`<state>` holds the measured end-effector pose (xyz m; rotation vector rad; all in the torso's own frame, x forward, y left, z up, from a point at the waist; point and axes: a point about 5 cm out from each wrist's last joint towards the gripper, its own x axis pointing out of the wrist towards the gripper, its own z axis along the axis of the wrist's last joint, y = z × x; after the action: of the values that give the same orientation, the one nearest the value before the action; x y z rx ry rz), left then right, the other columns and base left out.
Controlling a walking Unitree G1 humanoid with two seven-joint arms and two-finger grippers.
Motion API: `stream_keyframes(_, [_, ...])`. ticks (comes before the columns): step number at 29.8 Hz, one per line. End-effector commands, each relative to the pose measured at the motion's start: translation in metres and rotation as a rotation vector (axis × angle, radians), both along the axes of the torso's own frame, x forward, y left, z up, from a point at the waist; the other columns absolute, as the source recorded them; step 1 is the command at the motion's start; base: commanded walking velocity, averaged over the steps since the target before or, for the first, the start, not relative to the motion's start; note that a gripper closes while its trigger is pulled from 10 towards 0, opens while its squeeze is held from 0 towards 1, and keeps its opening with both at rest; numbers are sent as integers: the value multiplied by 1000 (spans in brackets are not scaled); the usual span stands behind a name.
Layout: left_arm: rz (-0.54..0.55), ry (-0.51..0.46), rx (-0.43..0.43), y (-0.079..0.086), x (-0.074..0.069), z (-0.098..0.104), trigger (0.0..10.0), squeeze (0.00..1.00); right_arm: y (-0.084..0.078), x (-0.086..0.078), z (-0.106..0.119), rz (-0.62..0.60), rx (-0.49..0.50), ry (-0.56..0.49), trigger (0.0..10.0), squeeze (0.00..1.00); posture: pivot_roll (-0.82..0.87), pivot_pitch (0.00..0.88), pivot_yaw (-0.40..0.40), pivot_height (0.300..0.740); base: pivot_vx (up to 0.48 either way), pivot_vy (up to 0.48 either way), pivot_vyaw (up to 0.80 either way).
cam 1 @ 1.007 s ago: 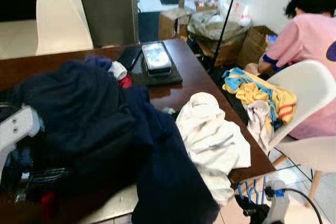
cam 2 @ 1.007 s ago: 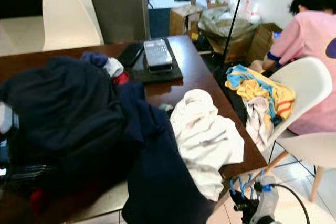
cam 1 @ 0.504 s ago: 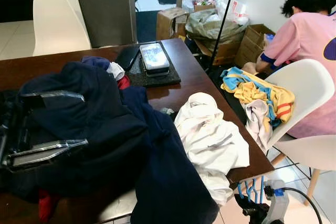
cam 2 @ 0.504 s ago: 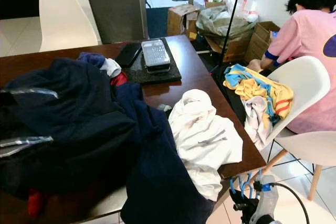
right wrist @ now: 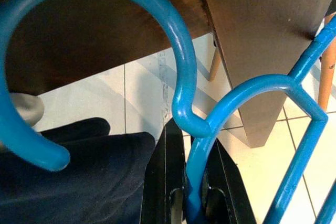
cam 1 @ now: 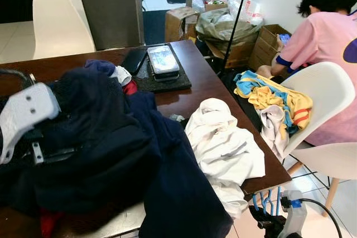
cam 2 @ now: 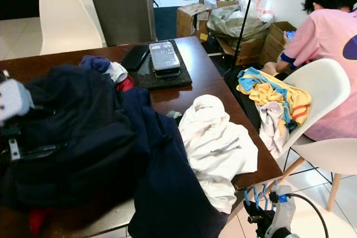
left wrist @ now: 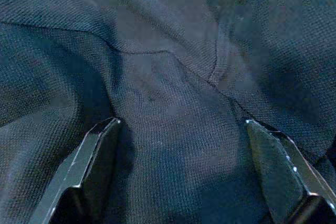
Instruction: Hang hanger
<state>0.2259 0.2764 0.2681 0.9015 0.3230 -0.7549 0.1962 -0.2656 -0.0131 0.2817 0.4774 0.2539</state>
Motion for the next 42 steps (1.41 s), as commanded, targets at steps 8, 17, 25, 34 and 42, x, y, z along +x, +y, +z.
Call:
stream_keyframes(8, [21, 54, 111, 7, 0, -10, 0, 0, 2, 0, 1, 17, -3, -5, 10000, 0, 56, 126, -17, 740, 0, 0, 0])
stream_keyframes(17, [83, -43, 218, 20, 14, -10, 0, 0, 3, -1, 0, 16, -3, -3, 10000, 0, 55, 119, -14, 740, 0, 0, 0])
stream_keyframes(25, [128, -372, -109, 7, 35, 45, 0, 0, 3, -1, -1, 16, -5, -2, 10000, 0, 53, 120, -16, 740, 0, 0, 0])
stream_keyframes(34, [-68, -517, -692, -11, 25, 117, 3529, 0, 3, 0, 0, 12, -1, -4, 10000, 0, 57, 119, -15, 740, 0, 0, 0])
stream_keyframes(42, [-92, -692, -942, -2, 22, 160, 3647, 0, 3, 1, 0, 6, 0, -9, 10000, 0, 58, 118, -12, 740, 0, 0, 0])
